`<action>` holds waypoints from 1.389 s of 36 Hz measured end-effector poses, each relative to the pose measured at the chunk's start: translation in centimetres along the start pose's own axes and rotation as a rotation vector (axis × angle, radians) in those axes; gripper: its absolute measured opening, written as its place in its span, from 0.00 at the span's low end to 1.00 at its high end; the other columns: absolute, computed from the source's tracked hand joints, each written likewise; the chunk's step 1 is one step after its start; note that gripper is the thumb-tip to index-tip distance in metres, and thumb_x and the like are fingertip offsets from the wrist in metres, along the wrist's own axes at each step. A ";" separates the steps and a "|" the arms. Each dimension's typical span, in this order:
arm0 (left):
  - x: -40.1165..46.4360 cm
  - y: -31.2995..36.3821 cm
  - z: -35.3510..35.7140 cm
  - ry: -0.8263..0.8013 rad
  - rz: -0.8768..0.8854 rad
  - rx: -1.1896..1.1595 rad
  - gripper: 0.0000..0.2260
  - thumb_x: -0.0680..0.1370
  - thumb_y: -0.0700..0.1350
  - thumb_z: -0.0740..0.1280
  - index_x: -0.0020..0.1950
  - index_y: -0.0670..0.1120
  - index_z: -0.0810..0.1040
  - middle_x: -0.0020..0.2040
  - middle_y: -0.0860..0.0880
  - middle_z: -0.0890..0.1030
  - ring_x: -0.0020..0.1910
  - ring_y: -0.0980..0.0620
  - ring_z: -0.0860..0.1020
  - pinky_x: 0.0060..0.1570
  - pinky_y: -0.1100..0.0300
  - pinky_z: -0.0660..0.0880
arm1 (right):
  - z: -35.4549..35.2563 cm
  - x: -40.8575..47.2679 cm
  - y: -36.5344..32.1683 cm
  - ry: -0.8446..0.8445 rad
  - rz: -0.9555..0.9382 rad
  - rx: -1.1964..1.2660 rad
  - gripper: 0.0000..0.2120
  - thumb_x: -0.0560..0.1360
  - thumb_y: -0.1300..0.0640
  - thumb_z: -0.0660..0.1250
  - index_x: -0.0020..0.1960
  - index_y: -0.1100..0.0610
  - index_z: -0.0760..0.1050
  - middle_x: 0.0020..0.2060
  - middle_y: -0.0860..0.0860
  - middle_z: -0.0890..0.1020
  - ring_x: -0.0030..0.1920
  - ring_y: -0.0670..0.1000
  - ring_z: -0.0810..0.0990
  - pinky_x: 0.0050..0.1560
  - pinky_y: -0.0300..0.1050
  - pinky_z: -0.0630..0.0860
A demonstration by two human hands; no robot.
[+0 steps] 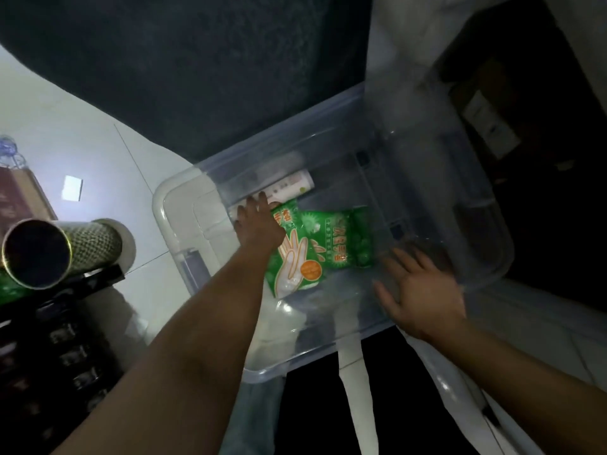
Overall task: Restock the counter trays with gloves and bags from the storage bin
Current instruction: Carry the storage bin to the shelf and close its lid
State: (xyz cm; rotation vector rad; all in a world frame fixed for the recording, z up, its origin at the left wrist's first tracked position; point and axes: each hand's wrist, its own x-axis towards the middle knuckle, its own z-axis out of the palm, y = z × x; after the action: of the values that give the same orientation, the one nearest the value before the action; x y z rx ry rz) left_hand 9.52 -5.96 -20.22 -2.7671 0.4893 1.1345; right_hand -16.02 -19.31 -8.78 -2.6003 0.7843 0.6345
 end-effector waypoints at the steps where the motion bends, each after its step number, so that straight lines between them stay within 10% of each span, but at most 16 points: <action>1: 0.3 0.1 0.1 0.018 -0.005 0.007 0.41 0.74 0.46 0.69 0.80 0.48 0.48 0.80 0.42 0.52 0.78 0.38 0.54 0.74 0.42 0.58 | 0.1 0.0 0.0 0.021 0.000 0.002 0.27 0.74 0.40 0.55 0.60 0.55 0.80 0.60 0.54 0.82 0.64 0.60 0.77 0.56 0.62 0.77; 7: -1.7 1.1 2.7 0.199 0.026 -0.089 0.38 0.71 0.46 0.70 0.78 0.49 0.57 0.77 0.41 0.59 0.74 0.38 0.59 0.68 0.41 0.64 | 0.7 -0.1 0.2 0.106 -0.014 -0.007 0.24 0.73 0.42 0.56 0.57 0.56 0.81 0.57 0.52 0.83 0.61 0.58 0.78 0.61 0.57 0.70; 12: -4.0 2.8 6.1 -0.056 -0.213 -0.413 0.49 0.72 0.60 0.71 0.80 0.51 0.41 0.81 0.40 0.45 0.78 0.34 0.50 0.72 0.37 0.57 | 1.2 -0.1 0.4 0.150 -0.027 -0.010 0.23 0.73 0.43 0.57 0.56 0.56 0.81 0.57 0.52 0.84 0.58 0.58 0.79 0.60 0.52 0.68; 18: -3.5 4.8 8.0 -0.091 -0.364 -0.595 0.55 0.71 0.55 0.76 0.78 0.55 0.33 0.80 0.41 0.38 0.77 0.30 0.43 0.70 0.31 0.54 | 1.4 0.0 0.4 0.171 -0.021 0.015 0.22 0.72 0.45 0.59 0.55 0.57 0.82 0.55 0.53 0.84 0.57 0.57 0.80 0.58 0.51 0.70; 38: -5.1 1.1 6.6 -0.232 0.033 -0.433 0.42 0.75 0.54 0.70 0.81 0.56 0.47 0.81 0.40 0.45 0.79 0.38 0.51 0.76 0.43 0.54 | 0.8 -0.2 0.3 0.073 -0.023 -0.002 0.25 0.72 0.43 0.57 0.56 0.57 0.82 0.56 0.53 0.84 0.58 0.58 0.80 0.58 0.54 0.73; 44: -8.7 2.0 1.5 -0.040 0.067 -0.617 0.33 0.76 0.44 0.70 0.79 0.47 0.60 0.78 0.42 0.62 0.76 0.42 0.62 0.73 0.47 0.62 | -2.1 -0.1 0.1 0.044 -0.029 0.192 0.21 0.75 0.49 0.67 0.64 0.58 0.77 0.67 0.56 0.76 0.66 0.60 0.74 0.65 0.56 0.68; 50: -15.9 -1.6 -5.6 0.502 0.181 -0.772 0.22 0.75 0.36 0.71 0.68 0.43 0.74 0.67 0.43 0.74 0.66 0.48 0.71 0.64 0.64 0.64 | -6.4 1.7 3.2 0.238 0.220 0.550 0.21 0.76 0.54 0.69 0.66 0.62 0.73 0.62 0.60 0.79 0.63 0.60 0.76 0.63 0.47 0.71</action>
State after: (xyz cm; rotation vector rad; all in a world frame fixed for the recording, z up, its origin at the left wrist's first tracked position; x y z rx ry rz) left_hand 3.11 -1.71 -5.11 -3.7884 0.4059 0.7385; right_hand -14.62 -25.41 -4.95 -2.1171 1.1440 0.1273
